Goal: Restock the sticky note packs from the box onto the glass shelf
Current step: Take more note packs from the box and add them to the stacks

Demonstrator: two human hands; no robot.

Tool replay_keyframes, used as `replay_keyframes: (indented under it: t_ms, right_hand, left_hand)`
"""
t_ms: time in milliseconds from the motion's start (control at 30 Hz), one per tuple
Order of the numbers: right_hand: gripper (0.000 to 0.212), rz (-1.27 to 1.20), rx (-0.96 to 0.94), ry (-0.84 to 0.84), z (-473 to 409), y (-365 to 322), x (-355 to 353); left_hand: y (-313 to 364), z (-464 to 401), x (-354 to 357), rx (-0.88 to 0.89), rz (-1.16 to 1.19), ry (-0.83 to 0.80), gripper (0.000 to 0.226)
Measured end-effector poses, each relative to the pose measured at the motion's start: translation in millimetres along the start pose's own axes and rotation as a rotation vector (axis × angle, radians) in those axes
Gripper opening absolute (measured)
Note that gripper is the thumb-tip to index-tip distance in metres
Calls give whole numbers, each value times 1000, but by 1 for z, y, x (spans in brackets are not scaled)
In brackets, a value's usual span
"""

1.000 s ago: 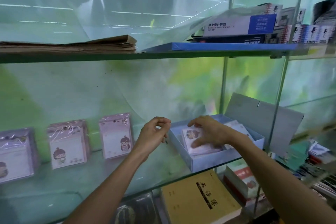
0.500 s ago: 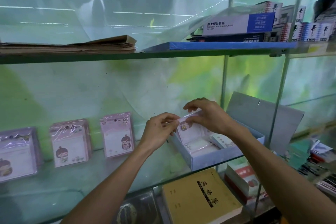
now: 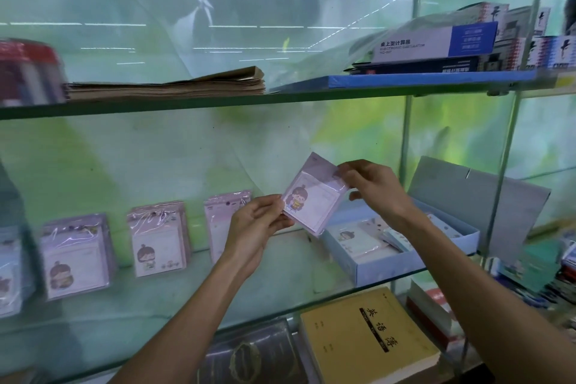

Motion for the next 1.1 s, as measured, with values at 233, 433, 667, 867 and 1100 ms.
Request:
replay_keyframes:
  t_ms: [233, 433, 667, 867, 1100]
  right_hand:
    - [19, 135, -75, -41, -9, -17, 40]
    - [13, 206, -167, -130, -20, -45, 100]
    - [12, 280, -229, -203, -30, -82, 174]
    - [15, 280, -247, -270, -37, -102, 236]
    - [11, 281, -274, -341, -45, -119, 306]
  left_hand:
    - [14, 19, -35, 3, -213, 23, 19]
    - [37, 46, -65, 31, -330, 33, 17]
    - [62, 85, -118, 19, -333, 158, 15]
    - [89, 115, -168, 48, -385, 235, 8]
    - [118, 150, -226, 64, -680, 353, 19]
Point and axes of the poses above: each hand's wrist, its own z-axis away from the middle knuckle, its own x-axis out of the palm, y = z × x, the point moved 1 cm from there along -z, towards the middle knuckle, and after that the axes turned 12 degrees about -y, right-handed, at the moved point
